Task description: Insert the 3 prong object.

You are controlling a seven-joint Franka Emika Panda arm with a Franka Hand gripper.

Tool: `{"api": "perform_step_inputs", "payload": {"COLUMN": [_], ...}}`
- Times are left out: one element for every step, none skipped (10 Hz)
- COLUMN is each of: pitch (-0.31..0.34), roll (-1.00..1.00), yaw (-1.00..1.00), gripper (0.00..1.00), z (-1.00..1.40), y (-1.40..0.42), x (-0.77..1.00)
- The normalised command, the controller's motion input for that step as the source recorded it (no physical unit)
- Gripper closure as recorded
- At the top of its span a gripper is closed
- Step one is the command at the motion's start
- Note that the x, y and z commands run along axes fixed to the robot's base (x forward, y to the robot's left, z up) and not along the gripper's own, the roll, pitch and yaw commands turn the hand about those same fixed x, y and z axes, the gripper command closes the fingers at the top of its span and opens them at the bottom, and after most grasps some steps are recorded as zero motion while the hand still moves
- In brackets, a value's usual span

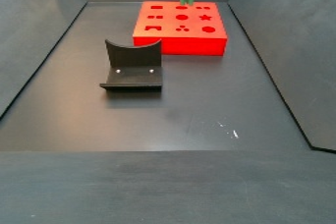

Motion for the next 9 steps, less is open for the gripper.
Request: {"api": "perform_step_inputs", "payload": {"pitch": [-0.17,-0.174,-0.174,-0.2,-0.2,-0.144,-0.179,-0.23,-0.276], "roll": [0.07,0.0,0.0,0.04,0.06,0.06,0.05,0.0,-0.01], "yaw": [0.71,0.79,0.79,0.77,0.65,0.35,0.19,0.1,0.02], "gripper": [1.0,1.0,1.0,1.0,1.0,1.0,1.0,1.0,1.0], "z": [-0.43,-0.42,-0.34,-0.23,-0.17,-0.09,-0.11,-0.14,-0.18], "y": [0.16,0.14,0.11,0.05,0.0,-0.05,-0.03,0.0,0.0], "x": [0.07,0.07,0.08,0.07,0.04,0.04,0.02,0.02,0.0]}}
